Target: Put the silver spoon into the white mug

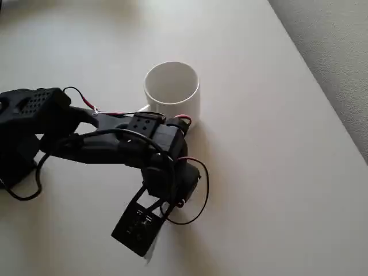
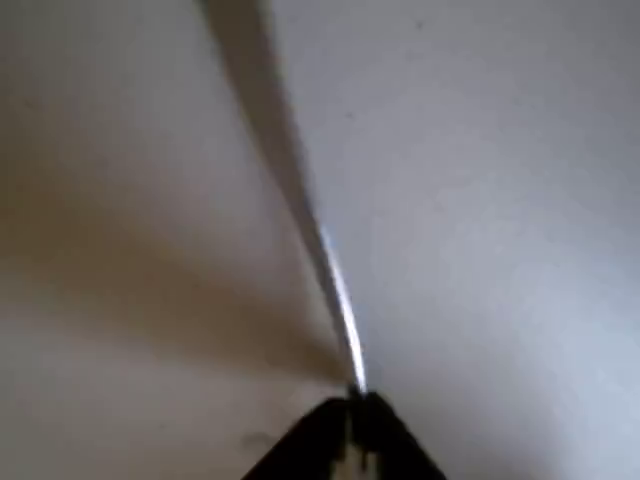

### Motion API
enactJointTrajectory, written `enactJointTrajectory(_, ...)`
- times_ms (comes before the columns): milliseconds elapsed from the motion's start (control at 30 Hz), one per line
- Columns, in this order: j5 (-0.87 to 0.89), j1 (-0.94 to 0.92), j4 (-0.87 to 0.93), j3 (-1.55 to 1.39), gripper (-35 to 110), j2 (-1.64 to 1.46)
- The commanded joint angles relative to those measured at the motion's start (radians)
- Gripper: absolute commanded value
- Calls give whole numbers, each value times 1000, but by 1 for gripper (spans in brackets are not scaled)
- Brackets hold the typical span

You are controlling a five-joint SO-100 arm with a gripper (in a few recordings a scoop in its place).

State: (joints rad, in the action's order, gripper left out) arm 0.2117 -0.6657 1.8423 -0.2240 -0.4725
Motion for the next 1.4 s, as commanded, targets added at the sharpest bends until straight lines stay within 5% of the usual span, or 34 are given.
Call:
enactJointTrajectory(0,-12,-23,12,5,-2,-190)
enactJointTrajectory(467,-35,21,14,-120,-2,-456)
enactJointTrajectory(1067,-12,402,12,-604,-2,-1127)
enactJointTrajectory(1367,-8,518,-31,-640,-2,-1008)
